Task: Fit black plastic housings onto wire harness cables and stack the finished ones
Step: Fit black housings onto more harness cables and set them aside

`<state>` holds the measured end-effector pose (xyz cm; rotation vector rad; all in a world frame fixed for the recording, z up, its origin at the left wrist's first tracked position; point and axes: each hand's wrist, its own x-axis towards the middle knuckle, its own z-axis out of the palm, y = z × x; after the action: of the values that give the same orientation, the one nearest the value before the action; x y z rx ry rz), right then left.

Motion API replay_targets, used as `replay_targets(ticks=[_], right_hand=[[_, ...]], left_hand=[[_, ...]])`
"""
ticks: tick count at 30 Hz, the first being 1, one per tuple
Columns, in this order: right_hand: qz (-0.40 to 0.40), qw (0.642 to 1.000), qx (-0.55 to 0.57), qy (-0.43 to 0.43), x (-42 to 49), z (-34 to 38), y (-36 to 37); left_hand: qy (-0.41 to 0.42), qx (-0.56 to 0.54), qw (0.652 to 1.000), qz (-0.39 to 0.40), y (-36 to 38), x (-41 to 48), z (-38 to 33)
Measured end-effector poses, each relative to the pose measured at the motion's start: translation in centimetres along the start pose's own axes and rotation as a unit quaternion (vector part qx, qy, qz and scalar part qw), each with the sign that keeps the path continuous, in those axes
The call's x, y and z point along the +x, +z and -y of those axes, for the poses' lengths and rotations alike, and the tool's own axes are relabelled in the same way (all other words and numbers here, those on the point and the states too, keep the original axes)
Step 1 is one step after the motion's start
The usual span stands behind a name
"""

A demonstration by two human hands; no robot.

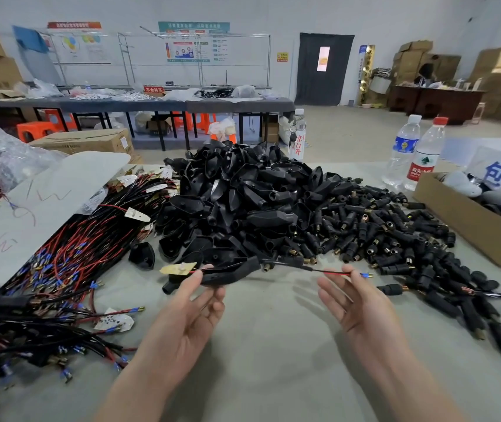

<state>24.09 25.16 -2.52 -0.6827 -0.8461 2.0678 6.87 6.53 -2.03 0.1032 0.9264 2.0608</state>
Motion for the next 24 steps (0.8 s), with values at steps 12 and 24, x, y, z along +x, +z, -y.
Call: replay_targets(ticks=[12,24], right_hand=[[-0.071,0.996,0.034,-0.041,0.7,1.8,-1.8],[-0.079,0.996,-0.014,-0.045,0.8,1.8,-1.9]], left_hand=[[0.038,0.069,0.995,-0.057,-0.8,0.3,-0.7],[0.207,0.411,0.878,-0.135,-1.0,-0.2,0.3]])
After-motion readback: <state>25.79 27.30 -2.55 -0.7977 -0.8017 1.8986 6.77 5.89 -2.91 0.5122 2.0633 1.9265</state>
